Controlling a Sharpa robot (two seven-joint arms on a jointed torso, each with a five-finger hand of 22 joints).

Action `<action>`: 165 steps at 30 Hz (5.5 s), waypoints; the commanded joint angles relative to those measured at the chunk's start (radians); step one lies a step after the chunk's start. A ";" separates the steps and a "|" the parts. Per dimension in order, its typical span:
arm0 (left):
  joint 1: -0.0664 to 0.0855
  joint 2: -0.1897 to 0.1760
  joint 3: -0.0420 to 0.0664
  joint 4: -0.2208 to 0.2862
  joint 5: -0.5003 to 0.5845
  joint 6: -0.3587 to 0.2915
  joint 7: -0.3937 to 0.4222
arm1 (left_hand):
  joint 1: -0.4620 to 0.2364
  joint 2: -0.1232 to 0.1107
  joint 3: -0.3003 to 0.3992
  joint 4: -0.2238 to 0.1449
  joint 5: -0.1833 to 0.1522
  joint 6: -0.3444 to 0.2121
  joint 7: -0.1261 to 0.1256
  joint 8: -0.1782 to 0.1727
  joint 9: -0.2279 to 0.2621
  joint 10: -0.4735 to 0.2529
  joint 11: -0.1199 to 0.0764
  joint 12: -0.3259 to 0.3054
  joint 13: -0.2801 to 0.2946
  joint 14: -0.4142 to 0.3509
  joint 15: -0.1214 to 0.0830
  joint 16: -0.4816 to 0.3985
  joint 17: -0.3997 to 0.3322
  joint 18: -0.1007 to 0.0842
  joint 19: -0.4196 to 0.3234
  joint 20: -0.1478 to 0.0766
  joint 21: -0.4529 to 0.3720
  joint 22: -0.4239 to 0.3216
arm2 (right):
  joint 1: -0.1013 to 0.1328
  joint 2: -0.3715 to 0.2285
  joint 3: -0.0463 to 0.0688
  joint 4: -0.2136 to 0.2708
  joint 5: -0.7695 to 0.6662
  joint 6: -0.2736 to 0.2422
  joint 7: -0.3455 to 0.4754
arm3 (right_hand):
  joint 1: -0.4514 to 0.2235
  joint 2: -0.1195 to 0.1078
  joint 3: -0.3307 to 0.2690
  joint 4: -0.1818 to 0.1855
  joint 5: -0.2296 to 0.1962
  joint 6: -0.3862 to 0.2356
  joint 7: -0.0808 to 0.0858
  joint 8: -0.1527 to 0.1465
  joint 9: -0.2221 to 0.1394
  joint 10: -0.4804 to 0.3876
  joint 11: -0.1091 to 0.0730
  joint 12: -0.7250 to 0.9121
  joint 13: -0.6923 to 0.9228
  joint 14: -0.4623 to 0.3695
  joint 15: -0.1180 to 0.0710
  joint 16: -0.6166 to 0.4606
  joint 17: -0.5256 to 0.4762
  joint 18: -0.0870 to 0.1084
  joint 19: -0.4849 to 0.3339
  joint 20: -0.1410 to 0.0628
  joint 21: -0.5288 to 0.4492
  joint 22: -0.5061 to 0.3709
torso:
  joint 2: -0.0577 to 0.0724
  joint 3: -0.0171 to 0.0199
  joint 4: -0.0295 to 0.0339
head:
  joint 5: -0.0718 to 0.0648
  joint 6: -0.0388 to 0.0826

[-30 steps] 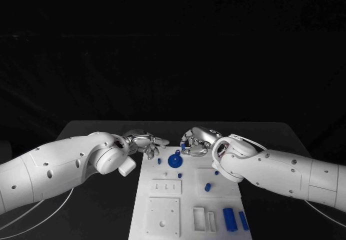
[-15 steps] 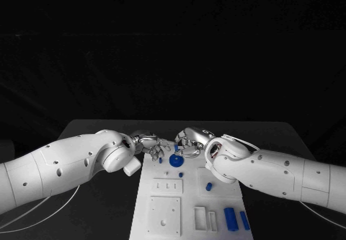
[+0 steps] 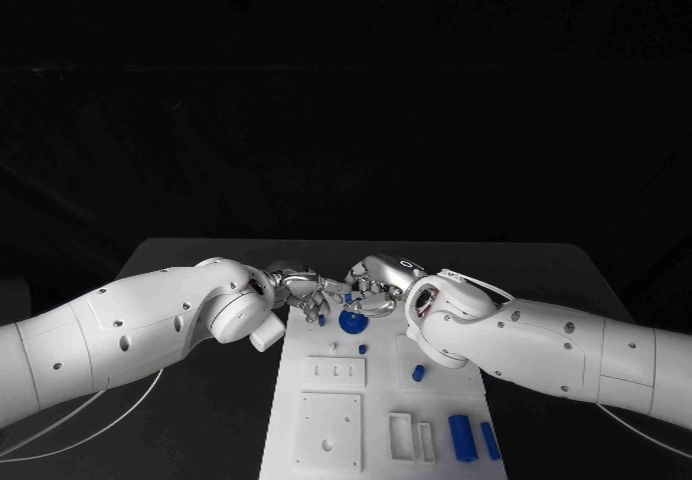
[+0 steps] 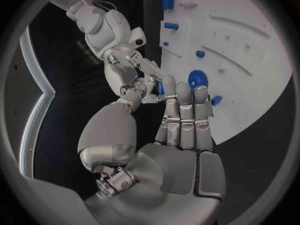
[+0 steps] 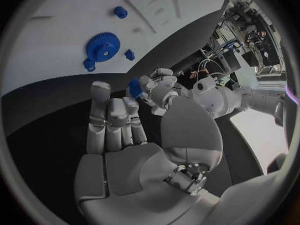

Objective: Assemble the parts on the task board

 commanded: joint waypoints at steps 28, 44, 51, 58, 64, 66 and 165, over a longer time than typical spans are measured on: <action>0.004 0.031 0.000 -0.022 -0.010 0.045 -0.018 | 0.057 0.093 -0.005 -0.058 -0.001 0.018 -0.003 -0.007 -0.001 -0.016 -0.003 0.014 0.016 -0.007 -0.001 0.006 -0.011 0.002 -0.018 -0.049 0.021 0.015 | -0.001 0.029 0.000 -0.002 -0.018 0.023 -0.005 | -0.008 0.001 0.006 -0.002 -0.002 0.029 0.024 0.003 0.002 -0.002 -0.007 0.000 -0.001 0.000 -0.007 -0.002 0.002 0.030 0.007 -0.003 0.006 0.019 | 0.000 -0.0006 -0.0006 | 0.001 -0.002; 0.004 0.036 0.000 -0.032 -0.009 0.036 -0.013 | 0.064 0.153 -0.007 -0.098 0.000 0.045 -0.008 -0.002 0.000 -0.016 -0.007 0.016 0.021 -0.007 -0.003 0.012 -0.019 0.000 -0.022 -0.051 0.028 0.011 | -0.002 0.035 0.000 -0.004 -0.018 0.033 -0.006 | -0.010 0.001 0.006 -0.003 -0.002 0.029 0.024 0.002 0.002 -0.002 -0.007 0.000 -0.001 0.000 -0.007 -0.002 0.002 0.030 0.007 -0.004 0.007 0.019 | 0.000 0.0000 -0.0002 | 0.002 -0.005; 0.004 0.044 0.000 -0.041 -0.009 0.039 -0.018 | 0.071 0.175 -0.005 -0.130 0.000 0.064 -0.013 0.003 0.002 -0.013 -0.012 0.016 0.024 -0.006 -0.004 0.016 -0.022 -0.002 -0.022 -0.052 0.032 0.009 | -0.003 0.036 0.000 0.002 -0.018 0.030 -0.007 | -0.010 0.001 0.006 -0.003 -0.002 0.029 0.024 0.002 0.002 -0.002 -0.007 0.000 -0.001 0.000 -0.007 -0.002 0.002 0.030 0.007 -0.004 0.007 0.019 | 0.000 0.0002 -0.0001 | 0.002 -0.005; 0.004 0.050 -0.001 -0.051 -0.009 0.031 -0.019 | 0.085 0.198 0.013 -0.157 0.002 0.079 -0.017 0.005 0.004 -0.010 -0.015 0.016 0.025 -0.004 -0.006 0.020 -0.026 -0.003 -0.021 -0.054 0.036 0.007 | -0.003 0.034 0.000 0.002 -0.019 0.033 -0.009 | -0.011 0.002 0.006 -0.003 -0.002 0.030 0.024 0.002 0.002 -0.002 -0.007 0.000 0.000 0.000 -0.007 -0.002 0.002 0.030 0.008 -0.004 0.007 0.019 | 0.000 -0.0004 -0.0009 | 0.002 -0.005; 0.004 0.049 -0.001 -0.052 -0.010 0.028 -0.019 | 0.110 0.193 0.093 -0.157 0.002 0.090 -0.019 0.003 0.006 -0.006 -0.017 0.015 0.027 -0.002 -0.007 0.024 -0.032 -0.005 -0.017 -0.055 0.040 0.002 | -0.003 0.036 0.000 -0.001 -0.020 0.034 -0.010 | -0.011 0.002 0.006 -0.003 -0.002 0.030 0.024 0.002 0.002 -0.002 -0.007 0.000 0.000 0.000 -0.007 -0.002 0.002 0.030 0.008 -0.004 0.007 0.019 | 0.000 -0.0002 0.0000 | 0.002 -0.007; 0.004 0.048 -0.001 -0.052 -0.010 0.027 -0.019 | 0.114 0.197 0.107 -0.163 0.008 0.093 -0.020 0.004 0.008 -0.005 -0.017 0.014 0.027 -0.001 -0.007 0.026 -0.033 -0.006 -0.017 -0.056 0.042 0.002 | -0.004 0.036 0.000 -0.003 -0.020 0.035 -0.011 | -0.011 0.002 0.006 -0.003 -0.002 0.030 0.024 0.002 0.002 -0.002 -0.007 0.000 0.000 0.000 -0.007 -0.002 0.002 0.030 0.008 -0.004 0.007 0.019 | 0.000 -0.0001 0.0001 | 0.002 -0.007; -0.030 -0.098 -0.139 0.222 -0.327 -0.196 -0.054 | -0.029 0.147 0.160 -0.227 0.419 0.325 -0.119 0.030 0.289 0.098 -0.117 0.282 0.196 0.141 -0.121 0.260 0.025 0.016 0.117 -0.136 0.247 0.020 | 0.044 -0.110 0.022 -0.226 0.657 -0.098 0.285 | -0.160 -0.024 -0.267 -0.043 0.358 -0.152 0.098 -0.077 -0.018 -0.149 0.067 -0.212 -0.253 -0.135 0.068 -0.324 -0.138 0.030 -0.218 0.105 -0.257 -0.088 | 0.000 0.0000 0.0003 | 0.016 -0.047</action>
